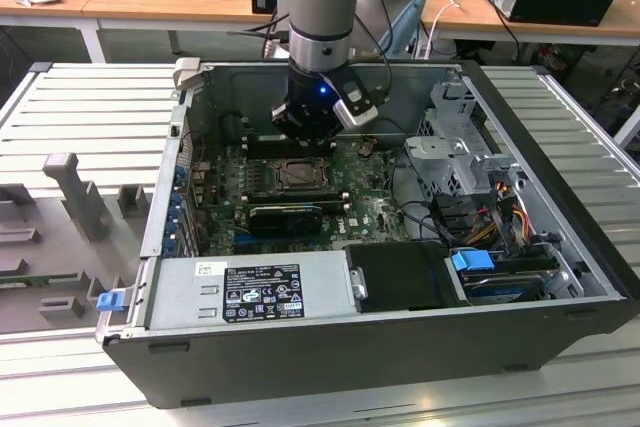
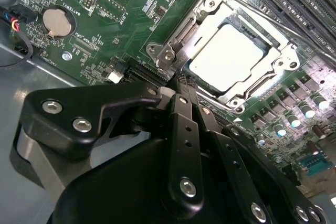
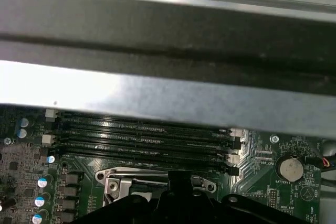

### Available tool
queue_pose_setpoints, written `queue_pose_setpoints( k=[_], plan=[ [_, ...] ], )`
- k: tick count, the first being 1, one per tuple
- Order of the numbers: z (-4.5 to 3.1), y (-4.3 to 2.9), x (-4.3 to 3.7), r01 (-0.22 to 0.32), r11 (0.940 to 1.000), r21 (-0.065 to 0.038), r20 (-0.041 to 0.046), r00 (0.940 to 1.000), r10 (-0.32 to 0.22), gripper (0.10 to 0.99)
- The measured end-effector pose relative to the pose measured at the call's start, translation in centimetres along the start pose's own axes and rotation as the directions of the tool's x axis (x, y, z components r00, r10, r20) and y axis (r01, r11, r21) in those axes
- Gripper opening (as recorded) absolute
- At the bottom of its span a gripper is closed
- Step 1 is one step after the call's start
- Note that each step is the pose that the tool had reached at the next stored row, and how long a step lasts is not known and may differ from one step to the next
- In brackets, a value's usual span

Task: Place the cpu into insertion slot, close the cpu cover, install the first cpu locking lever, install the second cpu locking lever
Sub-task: 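Install the first cpu locking lever, then install the second cpu locking lever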

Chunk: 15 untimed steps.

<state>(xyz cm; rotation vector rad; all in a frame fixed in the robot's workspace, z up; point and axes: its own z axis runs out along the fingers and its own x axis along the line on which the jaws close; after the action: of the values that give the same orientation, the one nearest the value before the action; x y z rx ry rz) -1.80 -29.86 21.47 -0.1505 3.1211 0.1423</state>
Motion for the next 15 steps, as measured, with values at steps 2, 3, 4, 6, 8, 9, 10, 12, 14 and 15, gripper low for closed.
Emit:
queue_pose_setpoints(
  k=[2,3,4,6,8,9,10,12,14,15],
  plan=[
    [-0.01,-0.08,0.01,0.0,1.0,0.0,0.0,1.0,0.0,0.106],
    [-0.01,-0.11,0.01,0.0,1.0,0.0,0.0,1.0,0.0,0.106],
    [-0.01,-0.14,0.02,0.0,1.0,0.0,0.0,1.0,0.0,0.106],
    [-0.03,-0.37,0.03,0.0,1.0,0.0,0.0,1.0,0.0,0.106],
    [-0.05,-0.58,0.06,0.0,1.0,0.0,0.0001,1.0,0.0,0.106],
    [-0.09,-0.61,0.07,0.0,1.0,0.0,-0.0002,1.0,0.0,0.106],
    [-0.2,-0.61,0.06,0.0,1.0,0.0,0.0,1.0,0.0,0.106],
    [-0.52,-0.58,0.05,0.0,1.0,0.0,0.0,1.0,0.0,0.106],
    [-1.13,-0.53,0.04,0.0,1.0,0.0,0.0,1.0,0.0,0.106],
    [-1.24,-0.52,0.04,0.0,1.0,0.0,-0.0001,1.0,0.0,0.106]
  ],
)
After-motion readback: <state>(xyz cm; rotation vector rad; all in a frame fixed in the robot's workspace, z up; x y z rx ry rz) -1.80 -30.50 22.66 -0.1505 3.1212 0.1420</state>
